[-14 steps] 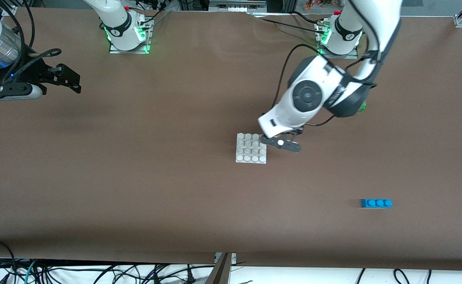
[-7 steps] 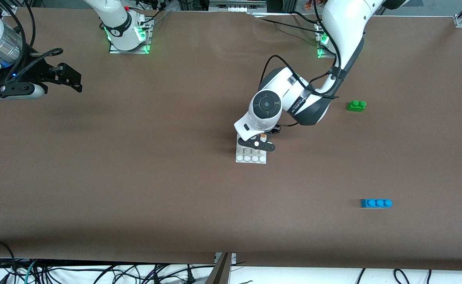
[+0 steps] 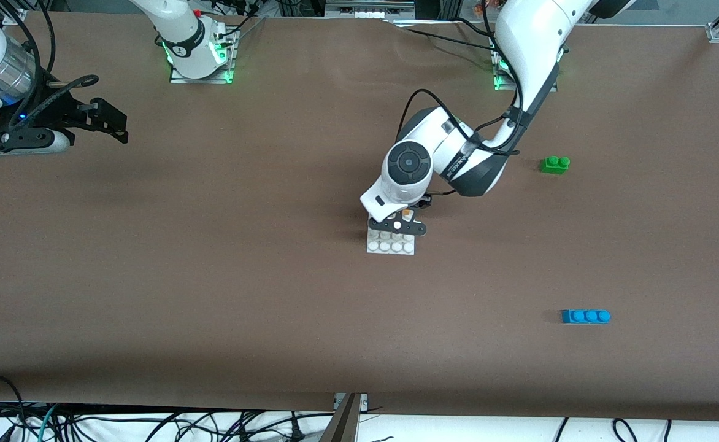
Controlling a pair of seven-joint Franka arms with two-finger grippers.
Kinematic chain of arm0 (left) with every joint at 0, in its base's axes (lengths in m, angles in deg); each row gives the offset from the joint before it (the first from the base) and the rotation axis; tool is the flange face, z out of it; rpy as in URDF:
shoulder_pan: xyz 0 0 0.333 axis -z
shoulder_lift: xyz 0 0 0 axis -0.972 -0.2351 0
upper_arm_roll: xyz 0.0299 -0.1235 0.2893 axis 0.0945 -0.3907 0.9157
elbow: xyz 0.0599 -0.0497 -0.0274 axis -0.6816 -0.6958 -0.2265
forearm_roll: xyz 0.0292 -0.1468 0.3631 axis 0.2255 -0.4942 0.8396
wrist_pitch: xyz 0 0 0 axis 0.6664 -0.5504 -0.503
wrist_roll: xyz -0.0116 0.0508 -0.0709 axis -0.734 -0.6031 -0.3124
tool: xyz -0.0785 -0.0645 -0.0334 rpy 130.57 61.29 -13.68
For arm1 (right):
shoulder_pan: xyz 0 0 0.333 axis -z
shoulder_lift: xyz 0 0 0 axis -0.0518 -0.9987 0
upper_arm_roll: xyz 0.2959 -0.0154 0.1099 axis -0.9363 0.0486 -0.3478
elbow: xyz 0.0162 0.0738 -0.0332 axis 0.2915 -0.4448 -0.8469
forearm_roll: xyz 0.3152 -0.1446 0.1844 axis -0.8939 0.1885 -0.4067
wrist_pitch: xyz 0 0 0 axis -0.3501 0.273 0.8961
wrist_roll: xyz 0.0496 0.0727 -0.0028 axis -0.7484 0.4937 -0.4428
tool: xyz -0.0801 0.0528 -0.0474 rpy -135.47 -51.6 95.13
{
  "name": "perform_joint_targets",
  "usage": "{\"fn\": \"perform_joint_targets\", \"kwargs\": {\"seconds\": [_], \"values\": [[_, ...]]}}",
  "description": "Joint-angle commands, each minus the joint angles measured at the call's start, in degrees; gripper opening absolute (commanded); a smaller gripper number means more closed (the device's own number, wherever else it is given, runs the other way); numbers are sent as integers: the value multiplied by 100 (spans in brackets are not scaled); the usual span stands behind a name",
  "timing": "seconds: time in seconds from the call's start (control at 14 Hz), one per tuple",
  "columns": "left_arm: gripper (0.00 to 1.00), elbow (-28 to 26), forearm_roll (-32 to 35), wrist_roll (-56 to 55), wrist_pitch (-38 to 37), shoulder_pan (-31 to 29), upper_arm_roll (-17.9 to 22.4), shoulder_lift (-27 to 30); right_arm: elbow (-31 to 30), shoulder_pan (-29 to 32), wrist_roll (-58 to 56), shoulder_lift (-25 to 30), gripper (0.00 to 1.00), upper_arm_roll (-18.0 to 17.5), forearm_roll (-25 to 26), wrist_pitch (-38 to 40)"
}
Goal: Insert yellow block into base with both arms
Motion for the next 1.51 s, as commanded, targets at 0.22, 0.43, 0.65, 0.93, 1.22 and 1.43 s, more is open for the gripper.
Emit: {"fn": "perform_joint_targets", "kwargs": {"seconds": [0.22, 0.43, 0.65, 0.93, 1.22, 1.43], "values": [[26, 148, 300, -165, 404, 79, 85, -228, -18, 0, -35, 86, 99, -11, -16, 83], [26, 157, 310, -394, 422, 97, 94, -342, -18, 0, -35, 86, 99, -11, -16, 83], [26, 166, 318, -394, 500, 97, 103, -482, -18, 0, -35, 86, 99, -11, -16, 83], [27, 166, 310, -385, 562, 114, 103, -536, -18, 0, -35, 86, 99, -11, -7, 83], [27, 175, 318, -368, 562, 114, 147, -536, -18, 0, -17, 77, 99, -11, -7, 83], [27, 175, 318, -359, 562, 105, 156, -536, -18, 0, -26, 86, 99, -11, -7, 83]]}}
